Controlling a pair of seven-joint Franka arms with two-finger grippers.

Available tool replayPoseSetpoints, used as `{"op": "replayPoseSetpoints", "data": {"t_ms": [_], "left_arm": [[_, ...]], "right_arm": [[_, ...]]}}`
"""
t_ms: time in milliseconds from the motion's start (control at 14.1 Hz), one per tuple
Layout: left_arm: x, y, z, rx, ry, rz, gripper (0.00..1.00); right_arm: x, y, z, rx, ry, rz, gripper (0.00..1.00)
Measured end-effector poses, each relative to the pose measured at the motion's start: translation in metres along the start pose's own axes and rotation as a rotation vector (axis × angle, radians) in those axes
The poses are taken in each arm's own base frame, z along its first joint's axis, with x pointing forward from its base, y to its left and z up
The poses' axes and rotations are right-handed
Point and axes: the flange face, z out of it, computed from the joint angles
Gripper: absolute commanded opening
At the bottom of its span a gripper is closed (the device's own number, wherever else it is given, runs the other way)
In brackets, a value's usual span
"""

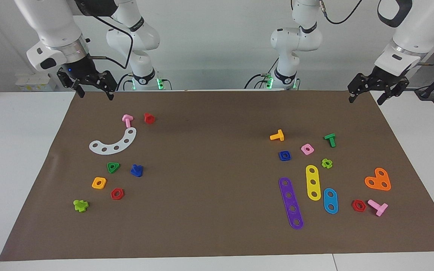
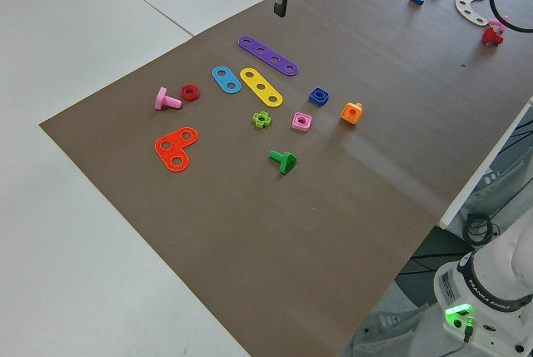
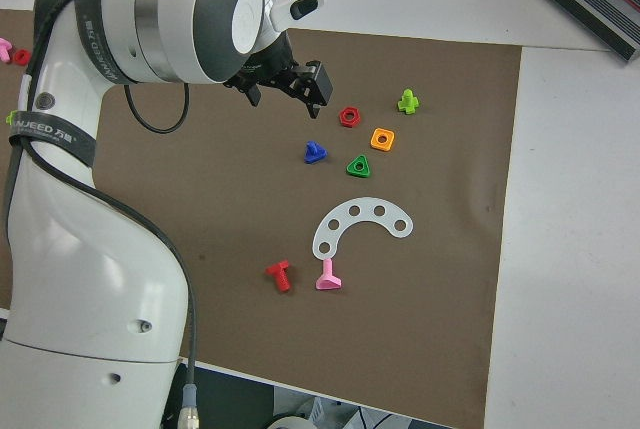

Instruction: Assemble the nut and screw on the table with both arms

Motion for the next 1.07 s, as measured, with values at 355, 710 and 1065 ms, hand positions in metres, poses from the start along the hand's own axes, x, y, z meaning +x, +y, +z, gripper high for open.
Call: {"op": "replayPoseSetpoints", "data": {"t_ms": [355, 710, 1065], "left_arm": [[-0.002, 0.0, 0.004, -0.003, -0.009, 0.001, 1.0], [-0.003, 0.0, 0.006, -0.005, -0.013, 0.0, 1.0], [-0.005, 0.002, 0.009, -0.006, -0.011, 0.002, 1.0]], "right_arm": [[0.0, 0.0, 0.0, 0.0, 0.0, 0.0, 1.0], [0.0, 0.001, 0.0, 0.0, 0.001, 0.001, 1.0], [0.009, -0.001, 0.009, 0.008, 0.049, 0.001, 1.0]]}}
